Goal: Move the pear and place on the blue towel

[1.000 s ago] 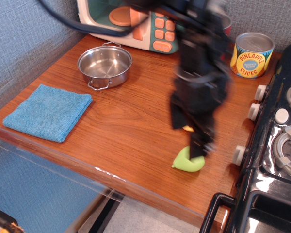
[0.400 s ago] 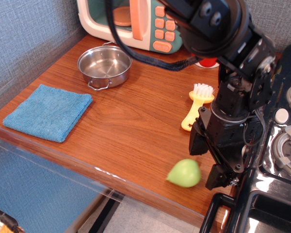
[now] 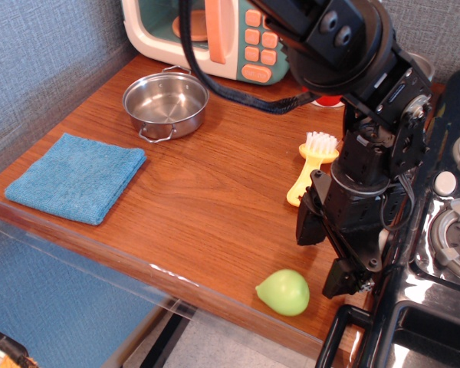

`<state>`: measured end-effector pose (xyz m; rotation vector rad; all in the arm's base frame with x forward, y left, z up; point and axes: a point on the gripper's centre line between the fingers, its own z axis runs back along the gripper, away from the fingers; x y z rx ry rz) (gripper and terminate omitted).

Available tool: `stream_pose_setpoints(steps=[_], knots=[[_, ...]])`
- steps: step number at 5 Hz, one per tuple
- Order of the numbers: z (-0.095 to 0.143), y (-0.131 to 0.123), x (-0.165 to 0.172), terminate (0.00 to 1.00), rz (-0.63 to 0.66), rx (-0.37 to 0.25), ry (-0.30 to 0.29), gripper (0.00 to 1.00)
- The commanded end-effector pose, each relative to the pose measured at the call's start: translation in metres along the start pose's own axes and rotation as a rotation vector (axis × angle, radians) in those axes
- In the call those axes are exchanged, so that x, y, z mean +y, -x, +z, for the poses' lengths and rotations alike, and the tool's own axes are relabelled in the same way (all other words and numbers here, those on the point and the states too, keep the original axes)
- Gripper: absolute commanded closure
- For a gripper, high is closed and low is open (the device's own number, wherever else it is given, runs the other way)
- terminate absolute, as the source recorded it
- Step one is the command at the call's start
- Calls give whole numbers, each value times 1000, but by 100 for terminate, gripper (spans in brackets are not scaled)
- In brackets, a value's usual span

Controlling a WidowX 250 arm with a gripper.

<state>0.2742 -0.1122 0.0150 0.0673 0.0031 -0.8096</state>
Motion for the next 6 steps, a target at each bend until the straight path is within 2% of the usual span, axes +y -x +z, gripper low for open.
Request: stream_pose_setpoints(steps=[1,4,6], knots=[[6,31,-5,0,34,-8,31,0],[19,64,-26,0,46,-37,77,0],[14,71,-24,0,80,-18,50,0]])
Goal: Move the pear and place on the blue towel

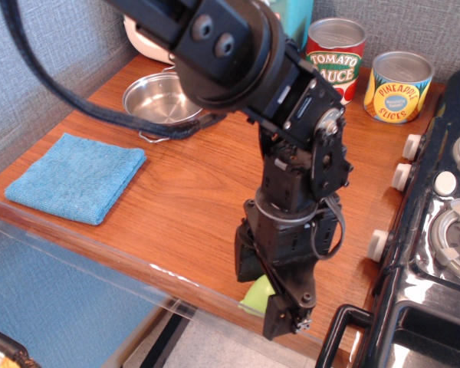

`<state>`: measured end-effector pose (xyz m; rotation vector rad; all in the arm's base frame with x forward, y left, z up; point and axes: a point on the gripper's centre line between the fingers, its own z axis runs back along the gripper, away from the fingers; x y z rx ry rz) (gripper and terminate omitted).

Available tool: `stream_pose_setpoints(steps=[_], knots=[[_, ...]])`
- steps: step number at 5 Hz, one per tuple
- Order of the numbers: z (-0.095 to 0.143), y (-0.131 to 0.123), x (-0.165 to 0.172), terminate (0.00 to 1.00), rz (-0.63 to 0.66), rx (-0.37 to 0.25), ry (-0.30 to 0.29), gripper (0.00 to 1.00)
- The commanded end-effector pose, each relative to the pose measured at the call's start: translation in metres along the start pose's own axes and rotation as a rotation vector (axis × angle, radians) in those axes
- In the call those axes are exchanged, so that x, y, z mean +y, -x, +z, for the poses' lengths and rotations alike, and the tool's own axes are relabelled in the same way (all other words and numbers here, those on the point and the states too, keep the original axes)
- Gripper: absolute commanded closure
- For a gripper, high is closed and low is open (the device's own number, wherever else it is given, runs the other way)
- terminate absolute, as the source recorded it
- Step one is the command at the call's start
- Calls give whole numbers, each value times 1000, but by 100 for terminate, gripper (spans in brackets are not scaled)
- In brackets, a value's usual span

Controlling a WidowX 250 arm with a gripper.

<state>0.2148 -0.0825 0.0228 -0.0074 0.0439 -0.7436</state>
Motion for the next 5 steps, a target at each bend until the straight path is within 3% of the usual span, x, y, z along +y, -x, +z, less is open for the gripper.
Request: stream_pose_setpoints(steps=[1,5], knots=[[2,7,3,0,33,-16,-49,0],[-8,-12,9,0,57,11,-63,0]])
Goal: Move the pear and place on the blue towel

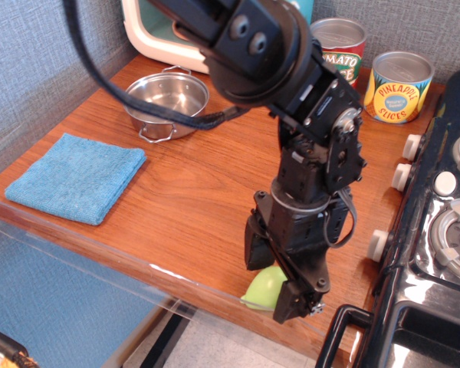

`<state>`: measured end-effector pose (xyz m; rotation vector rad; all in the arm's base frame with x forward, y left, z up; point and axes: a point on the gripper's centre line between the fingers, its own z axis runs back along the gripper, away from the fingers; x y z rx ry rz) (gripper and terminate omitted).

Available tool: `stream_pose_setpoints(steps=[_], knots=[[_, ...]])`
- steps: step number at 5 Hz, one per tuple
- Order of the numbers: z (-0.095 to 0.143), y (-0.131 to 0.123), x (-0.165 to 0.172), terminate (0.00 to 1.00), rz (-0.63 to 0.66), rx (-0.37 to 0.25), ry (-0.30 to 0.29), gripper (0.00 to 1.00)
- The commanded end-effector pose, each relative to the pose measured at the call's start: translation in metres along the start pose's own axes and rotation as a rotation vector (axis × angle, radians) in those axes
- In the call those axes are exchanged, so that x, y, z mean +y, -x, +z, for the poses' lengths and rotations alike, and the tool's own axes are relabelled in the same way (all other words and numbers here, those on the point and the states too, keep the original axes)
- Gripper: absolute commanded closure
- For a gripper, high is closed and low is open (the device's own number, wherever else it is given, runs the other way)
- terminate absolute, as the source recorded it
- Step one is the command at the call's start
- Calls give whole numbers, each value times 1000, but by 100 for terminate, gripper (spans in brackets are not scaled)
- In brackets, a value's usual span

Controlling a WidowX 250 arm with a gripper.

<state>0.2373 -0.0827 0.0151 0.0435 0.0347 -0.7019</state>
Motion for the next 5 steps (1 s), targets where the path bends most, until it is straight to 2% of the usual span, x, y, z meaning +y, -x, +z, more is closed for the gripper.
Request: stream_pose_setpoints(steps=[1,2,3,4,5], knots=[[-4,4,-5,0,27,14,-17,0],[-7,5,-4,0,42,21,-13,100],[-8,7,-4,0,38,25,-10,100],[15,8,-2,0,39,-38,-4,100],[61,12,15,0,80,-174,-35,100]])
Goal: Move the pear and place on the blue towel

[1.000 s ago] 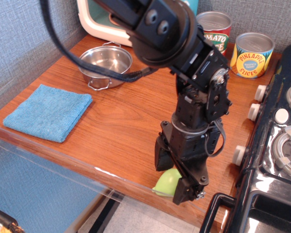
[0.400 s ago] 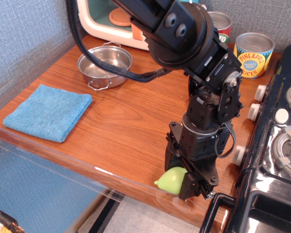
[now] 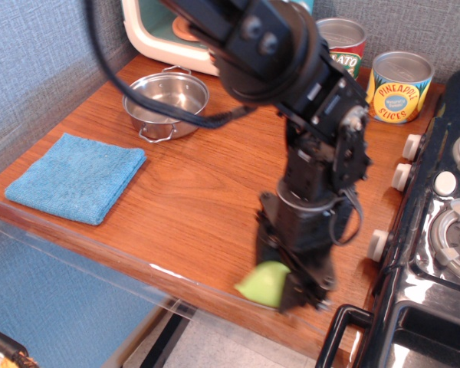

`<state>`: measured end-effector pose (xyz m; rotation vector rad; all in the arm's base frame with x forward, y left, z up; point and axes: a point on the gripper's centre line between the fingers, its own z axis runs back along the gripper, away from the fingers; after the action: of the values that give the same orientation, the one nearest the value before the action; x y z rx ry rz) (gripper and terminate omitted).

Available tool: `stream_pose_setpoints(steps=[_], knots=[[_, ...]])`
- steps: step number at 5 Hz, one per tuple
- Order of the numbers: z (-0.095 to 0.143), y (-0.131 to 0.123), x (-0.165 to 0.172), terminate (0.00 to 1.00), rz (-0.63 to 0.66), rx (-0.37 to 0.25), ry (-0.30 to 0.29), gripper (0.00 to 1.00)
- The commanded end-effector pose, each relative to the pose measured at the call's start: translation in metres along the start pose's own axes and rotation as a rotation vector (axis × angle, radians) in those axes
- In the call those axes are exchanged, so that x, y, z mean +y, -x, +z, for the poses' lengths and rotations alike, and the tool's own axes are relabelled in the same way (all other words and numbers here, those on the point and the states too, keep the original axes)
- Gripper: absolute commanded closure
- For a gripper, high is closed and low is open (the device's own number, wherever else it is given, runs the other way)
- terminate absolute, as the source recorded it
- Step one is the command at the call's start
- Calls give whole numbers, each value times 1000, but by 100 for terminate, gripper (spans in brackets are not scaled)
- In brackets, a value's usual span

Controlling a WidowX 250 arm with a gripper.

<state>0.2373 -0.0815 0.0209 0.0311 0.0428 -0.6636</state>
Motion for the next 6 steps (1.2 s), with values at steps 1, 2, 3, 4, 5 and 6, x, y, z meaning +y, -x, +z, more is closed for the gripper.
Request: stream_pose_setpoints(steps=[1,2,3,4,5,6], knots=[[88,27,42,0,145,-256,-44,100],[81,52,84,0,305,-220,-55,100],[66,80,122,0,463,-174,-56,100],[52,108,161,0,612,-138,-62,100],[37,132,185,0,707,-87,-64,100],[29,144,186,0,740,-50,-53,100]])
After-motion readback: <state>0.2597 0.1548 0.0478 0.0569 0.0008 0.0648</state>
